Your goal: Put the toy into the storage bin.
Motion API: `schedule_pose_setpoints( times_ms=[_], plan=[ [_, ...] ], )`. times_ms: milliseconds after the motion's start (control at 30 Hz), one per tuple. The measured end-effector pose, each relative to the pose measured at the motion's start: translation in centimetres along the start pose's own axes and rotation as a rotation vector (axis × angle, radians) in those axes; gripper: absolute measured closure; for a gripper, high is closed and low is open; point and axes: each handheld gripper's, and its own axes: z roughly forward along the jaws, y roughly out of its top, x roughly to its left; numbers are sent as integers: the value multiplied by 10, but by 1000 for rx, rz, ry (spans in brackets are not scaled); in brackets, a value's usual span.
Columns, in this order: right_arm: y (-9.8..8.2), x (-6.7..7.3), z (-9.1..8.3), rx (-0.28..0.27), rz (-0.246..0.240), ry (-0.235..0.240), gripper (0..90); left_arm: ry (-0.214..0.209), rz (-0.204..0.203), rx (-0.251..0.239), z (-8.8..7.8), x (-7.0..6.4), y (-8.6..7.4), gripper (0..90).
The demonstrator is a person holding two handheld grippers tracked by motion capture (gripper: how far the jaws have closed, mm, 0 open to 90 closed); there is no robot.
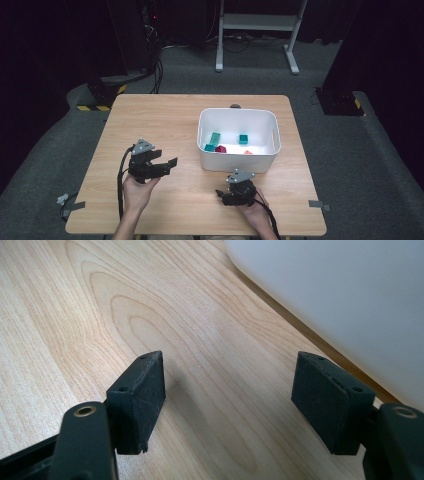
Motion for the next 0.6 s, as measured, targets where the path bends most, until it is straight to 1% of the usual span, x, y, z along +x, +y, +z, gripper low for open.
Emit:
schedule_pose_setpoints(
  times_ms=[433, 500, 600],
  plan=[
    [0, 0, 0, 0, 0, 0, 295, 9, 0, -1, 0, -2, -10, 294],
    [0, 0, 0, 0, 0, 0, 295, 7, -9, -2, -1, -2, -12, 294],
    [0, 0, 0, 0, 0, 0, 295, 7, -8, -4, -1, -2, -14, 294]
  ],
)
